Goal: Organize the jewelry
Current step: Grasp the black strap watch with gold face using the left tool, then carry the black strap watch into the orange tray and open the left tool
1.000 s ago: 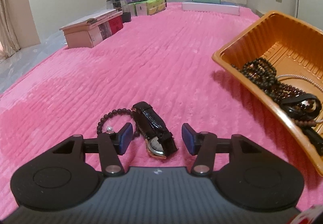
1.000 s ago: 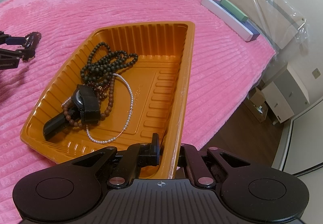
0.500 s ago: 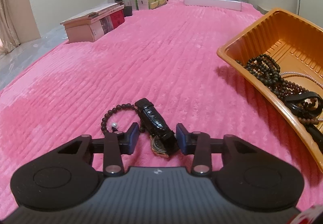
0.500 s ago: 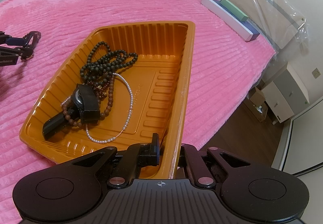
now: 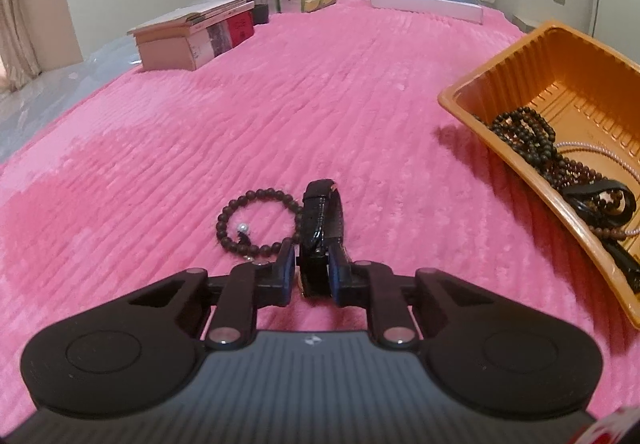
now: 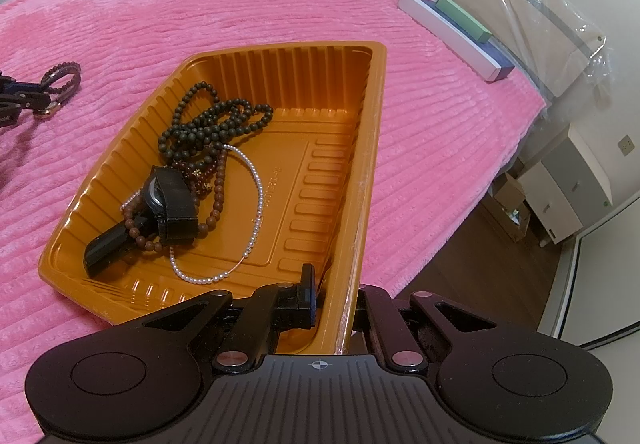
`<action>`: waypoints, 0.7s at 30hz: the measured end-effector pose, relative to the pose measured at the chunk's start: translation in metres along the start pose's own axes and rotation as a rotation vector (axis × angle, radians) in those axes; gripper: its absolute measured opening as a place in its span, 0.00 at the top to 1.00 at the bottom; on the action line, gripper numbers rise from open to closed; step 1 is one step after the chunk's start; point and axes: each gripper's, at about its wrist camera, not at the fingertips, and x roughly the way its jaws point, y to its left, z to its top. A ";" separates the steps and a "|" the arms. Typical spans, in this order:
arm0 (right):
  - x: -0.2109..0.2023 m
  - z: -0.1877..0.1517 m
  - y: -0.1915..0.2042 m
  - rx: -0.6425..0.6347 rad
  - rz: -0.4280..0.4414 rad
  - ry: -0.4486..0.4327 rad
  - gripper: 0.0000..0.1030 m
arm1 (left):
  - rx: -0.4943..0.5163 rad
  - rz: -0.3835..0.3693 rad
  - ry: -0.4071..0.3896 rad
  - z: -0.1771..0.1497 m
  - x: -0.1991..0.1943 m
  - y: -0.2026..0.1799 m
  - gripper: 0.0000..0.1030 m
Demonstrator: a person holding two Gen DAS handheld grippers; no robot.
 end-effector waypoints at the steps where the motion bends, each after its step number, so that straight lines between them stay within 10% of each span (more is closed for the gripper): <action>1: 0.000 0.000 0.000 0.000 0.000 0.000 0.96 | -0.003 0.000 -0.001 0.000 0.000 0.001 0.84; 21: 0.000 -0.001 0.000 0.003 0.000 0.000 0.96 | -0.003 -0.017 0.015 0.000 -0.013 0.004 0.86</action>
